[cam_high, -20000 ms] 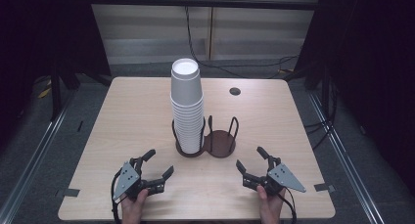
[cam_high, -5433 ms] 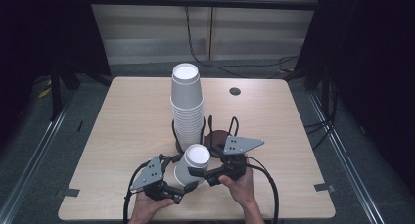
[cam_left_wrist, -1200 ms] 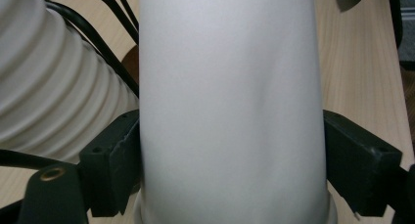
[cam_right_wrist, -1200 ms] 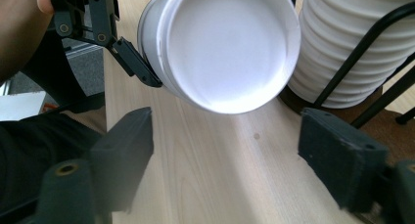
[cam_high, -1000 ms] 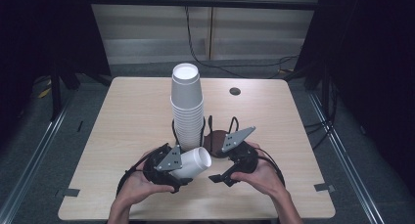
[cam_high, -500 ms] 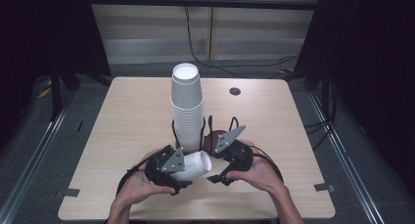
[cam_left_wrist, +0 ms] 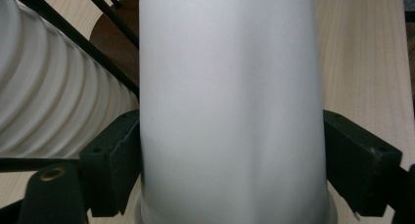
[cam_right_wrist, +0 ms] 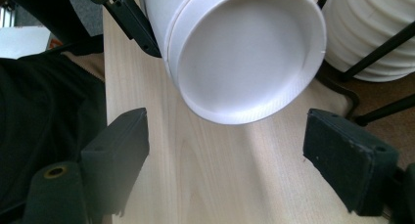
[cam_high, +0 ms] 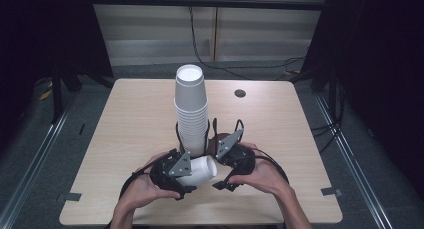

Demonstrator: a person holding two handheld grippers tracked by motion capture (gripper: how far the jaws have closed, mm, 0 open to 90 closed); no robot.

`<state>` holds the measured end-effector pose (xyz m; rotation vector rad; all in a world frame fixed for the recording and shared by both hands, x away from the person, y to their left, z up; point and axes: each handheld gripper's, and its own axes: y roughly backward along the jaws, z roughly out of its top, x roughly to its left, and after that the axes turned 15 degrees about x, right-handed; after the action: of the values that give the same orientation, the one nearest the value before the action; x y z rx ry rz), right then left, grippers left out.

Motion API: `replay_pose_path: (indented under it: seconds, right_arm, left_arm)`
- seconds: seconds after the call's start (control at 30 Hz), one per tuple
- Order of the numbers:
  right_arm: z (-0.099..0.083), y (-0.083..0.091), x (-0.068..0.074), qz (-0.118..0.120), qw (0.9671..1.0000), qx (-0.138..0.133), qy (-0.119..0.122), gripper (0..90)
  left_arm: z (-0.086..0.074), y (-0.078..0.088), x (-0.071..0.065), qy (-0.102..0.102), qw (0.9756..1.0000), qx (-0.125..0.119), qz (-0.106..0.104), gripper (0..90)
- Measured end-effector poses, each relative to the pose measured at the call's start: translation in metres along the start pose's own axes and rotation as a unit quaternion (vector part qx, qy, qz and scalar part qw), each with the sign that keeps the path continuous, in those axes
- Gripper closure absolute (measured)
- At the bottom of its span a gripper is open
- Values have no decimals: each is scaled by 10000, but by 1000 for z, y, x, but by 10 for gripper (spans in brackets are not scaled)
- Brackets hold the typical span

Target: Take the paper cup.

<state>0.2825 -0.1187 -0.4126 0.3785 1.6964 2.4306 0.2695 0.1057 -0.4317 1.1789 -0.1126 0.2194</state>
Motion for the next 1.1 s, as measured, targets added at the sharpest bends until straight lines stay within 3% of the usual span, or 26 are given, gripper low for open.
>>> replay_pose_path:
  seconds: [0.47, 0.83, 0.93, 0.97, 1.1]
  right_arm:
    - [10, -9, -3, 147, 9994, 294, 85, 162]
    - [15, -12, -2, 246, 9989, 323, 232, 180]
    - [17, -14, -1, 298, 9987, 305, 272, 191]
    - [17, -14, -1, 307, 9987, 334, 243, 196]
    - [17, -17, -1, 353, 9984, 306, 306, 207]
  left_arm:
    - [9, -6, -4, -187, 9995, 190, -147, 169]
    - [16, -10, -9, -267, 9993, 197, -198, 169]
    - [17, -10, -9, -369, 9988, 253, -215, 169]
    - [17, -11, -11, -299, 9991, 185, -220, 169]
    - [17, -10, -11, -342, 9990, 172, -243, 169]
